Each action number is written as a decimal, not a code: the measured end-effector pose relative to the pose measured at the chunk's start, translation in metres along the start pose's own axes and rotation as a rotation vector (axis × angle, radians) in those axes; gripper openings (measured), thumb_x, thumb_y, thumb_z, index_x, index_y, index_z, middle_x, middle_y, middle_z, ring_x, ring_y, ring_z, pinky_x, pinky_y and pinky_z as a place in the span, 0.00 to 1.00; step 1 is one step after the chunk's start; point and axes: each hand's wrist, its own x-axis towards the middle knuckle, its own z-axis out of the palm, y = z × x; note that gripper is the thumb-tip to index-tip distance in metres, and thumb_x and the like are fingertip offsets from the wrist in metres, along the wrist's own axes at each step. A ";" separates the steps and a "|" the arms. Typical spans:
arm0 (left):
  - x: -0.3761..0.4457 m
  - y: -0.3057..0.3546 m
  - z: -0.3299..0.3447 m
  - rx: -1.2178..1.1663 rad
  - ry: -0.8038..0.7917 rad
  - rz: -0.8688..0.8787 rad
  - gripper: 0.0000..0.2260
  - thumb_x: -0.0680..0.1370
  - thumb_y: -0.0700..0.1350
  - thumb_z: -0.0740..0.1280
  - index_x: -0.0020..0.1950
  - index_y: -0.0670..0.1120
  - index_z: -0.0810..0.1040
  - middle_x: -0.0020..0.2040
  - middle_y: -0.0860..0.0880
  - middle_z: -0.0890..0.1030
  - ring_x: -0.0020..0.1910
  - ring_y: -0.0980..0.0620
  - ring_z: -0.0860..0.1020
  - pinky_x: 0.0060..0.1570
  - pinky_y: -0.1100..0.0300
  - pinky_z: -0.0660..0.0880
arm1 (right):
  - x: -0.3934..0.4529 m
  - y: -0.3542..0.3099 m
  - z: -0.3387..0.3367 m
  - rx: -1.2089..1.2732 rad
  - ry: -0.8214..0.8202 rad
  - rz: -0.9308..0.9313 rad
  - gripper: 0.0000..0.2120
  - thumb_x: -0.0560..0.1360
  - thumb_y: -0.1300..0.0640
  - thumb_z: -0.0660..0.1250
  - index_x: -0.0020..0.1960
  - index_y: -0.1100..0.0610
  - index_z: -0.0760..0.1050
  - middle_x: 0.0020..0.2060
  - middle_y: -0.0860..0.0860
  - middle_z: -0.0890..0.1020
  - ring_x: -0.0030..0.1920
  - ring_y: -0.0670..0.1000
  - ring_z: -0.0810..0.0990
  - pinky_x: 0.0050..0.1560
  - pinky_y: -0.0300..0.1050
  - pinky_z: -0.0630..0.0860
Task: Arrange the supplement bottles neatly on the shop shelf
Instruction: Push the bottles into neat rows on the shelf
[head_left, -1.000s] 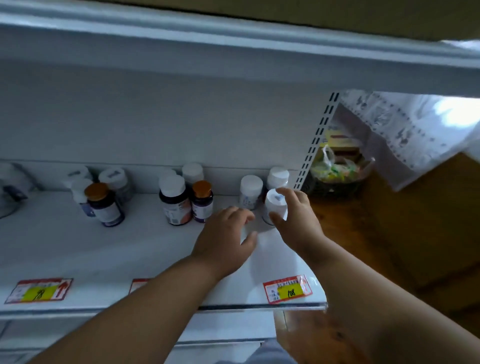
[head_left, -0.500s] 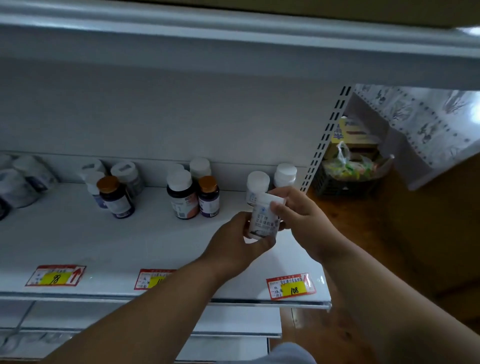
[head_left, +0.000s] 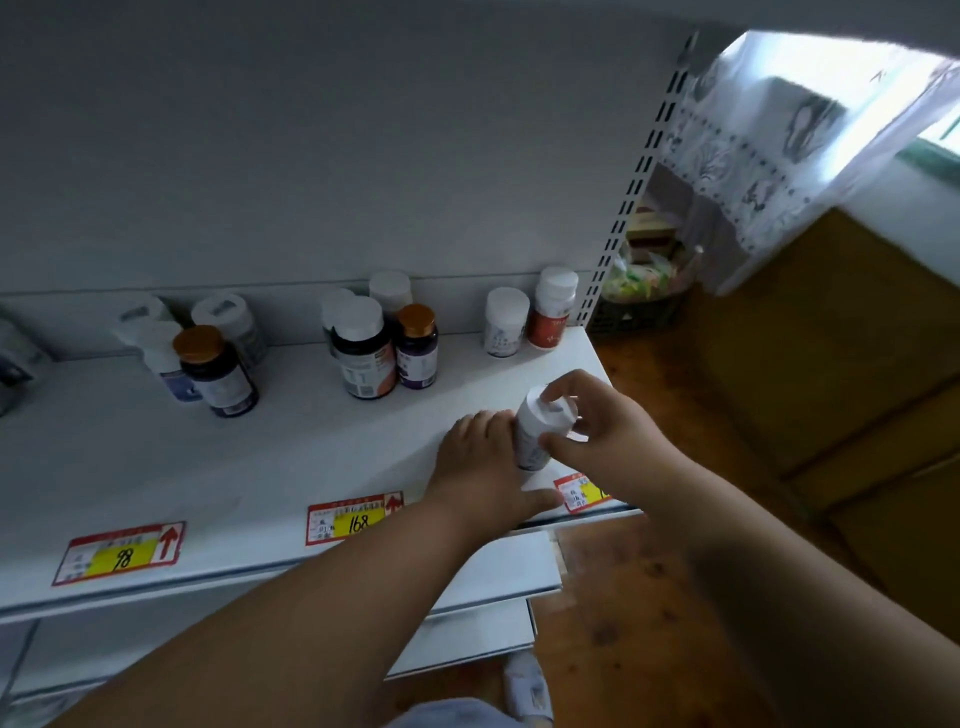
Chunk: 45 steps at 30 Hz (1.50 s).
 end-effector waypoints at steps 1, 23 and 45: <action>0.001 0.000 0.003 0.005 0.001 0.020 0.40 0.64 0.75 0.65 0.67 0.52 0.65 0.65 0.53 0.73 0.60 0.52 0.70 0.65 0.56 0.67 | -0.002 0.003 0.002 -0.027 0.012 -0.011 0.19 0.69 0.59 0.75 0.53 0.43 0.72 0.51 0.41 0.78 0.50 0.46 0.79 0.44 0.26 0.75; 0.003 0.018 -0.014 -0.183 0.130 -0.195 0.45 0.60 0.76 0.65 0.72 0.58 0.57 0.73 0.56 0.64 0.69 0.54 0.64 0.63 0.61 0.60 | 0.133 0.011 -0.029 -0.425 0.209 -0.131 0.16 0.77 0.50 0.61 0.65 0.48 0.71 0.62 0.51 0.73 0.59 0.55 0.73 0.53 0.46 0.72; -0.001 0.033 -0.070 -0.428 0.199 -0.255 0.33 0.65 0.74 0.59 0.66 0.63 0.63 0.61 0.63 0.73 0.57 0.63 0.71 0.53 0.63 0.66 | 0.071 -0.053 -0.042 0.217 0.312 -0.185 0.15 0.69 0.37 0.70 0.50 0.41 0.70 0.49 0.44 0.78 0.46 0.43 0.79 0.31 0.27 0.72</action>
